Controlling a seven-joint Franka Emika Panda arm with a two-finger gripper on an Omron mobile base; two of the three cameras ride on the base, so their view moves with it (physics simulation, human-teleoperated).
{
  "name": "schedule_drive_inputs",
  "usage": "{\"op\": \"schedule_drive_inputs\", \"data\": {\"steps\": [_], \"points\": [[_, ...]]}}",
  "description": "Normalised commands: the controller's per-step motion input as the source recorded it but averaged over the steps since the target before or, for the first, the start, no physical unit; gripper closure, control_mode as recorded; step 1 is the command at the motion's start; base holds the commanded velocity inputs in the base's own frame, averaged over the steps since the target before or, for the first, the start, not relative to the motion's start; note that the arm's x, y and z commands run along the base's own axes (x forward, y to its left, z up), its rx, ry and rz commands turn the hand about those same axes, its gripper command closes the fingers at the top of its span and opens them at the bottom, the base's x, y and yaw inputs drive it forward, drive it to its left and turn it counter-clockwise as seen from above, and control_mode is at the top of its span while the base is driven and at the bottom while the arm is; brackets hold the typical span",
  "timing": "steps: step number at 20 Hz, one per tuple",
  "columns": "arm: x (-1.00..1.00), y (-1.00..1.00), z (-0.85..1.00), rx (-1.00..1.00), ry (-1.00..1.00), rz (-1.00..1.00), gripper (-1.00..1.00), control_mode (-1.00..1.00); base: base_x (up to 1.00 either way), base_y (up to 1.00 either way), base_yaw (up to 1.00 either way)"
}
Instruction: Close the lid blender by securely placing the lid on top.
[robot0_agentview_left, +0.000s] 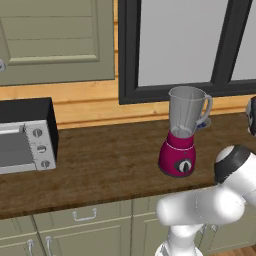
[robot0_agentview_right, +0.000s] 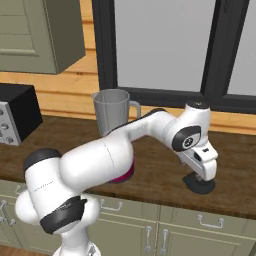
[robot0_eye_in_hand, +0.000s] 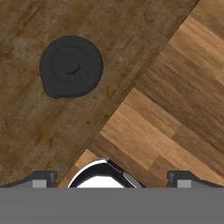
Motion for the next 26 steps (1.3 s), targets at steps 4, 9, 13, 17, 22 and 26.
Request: {"op": "schedule_drive_inputs", "data": {"steps": [4,9,13,17,22,26], "points": [[0.0,0.0,-0.23,0.08,0.0,-0.08,-1.0,-1.0,0.0,0.0,0.0],[0.0,0.0,-0.37,0.04,0.0,-0.09,-1.0,-1.0,0.0,0.0,0.0],[0.2,-0.01,-0.34,0.0,0.0,-0.07,-1.0,-1.0,0.0,0.0,0.0],[0.25,-0.02,-0.29,0.0,0.0,-0.02,-1.0,-1.0,0.0,0.0,0.0],[0.25,-0.09,-0.39,0.0,0.0,-0.01,-1.0,-1.0,0.0,0.0,0.0],[0.03,-0.12,-0.03,0.01,0.02,-0.02,-1.0,-1.0,0.0,0.0,0.0]]}}
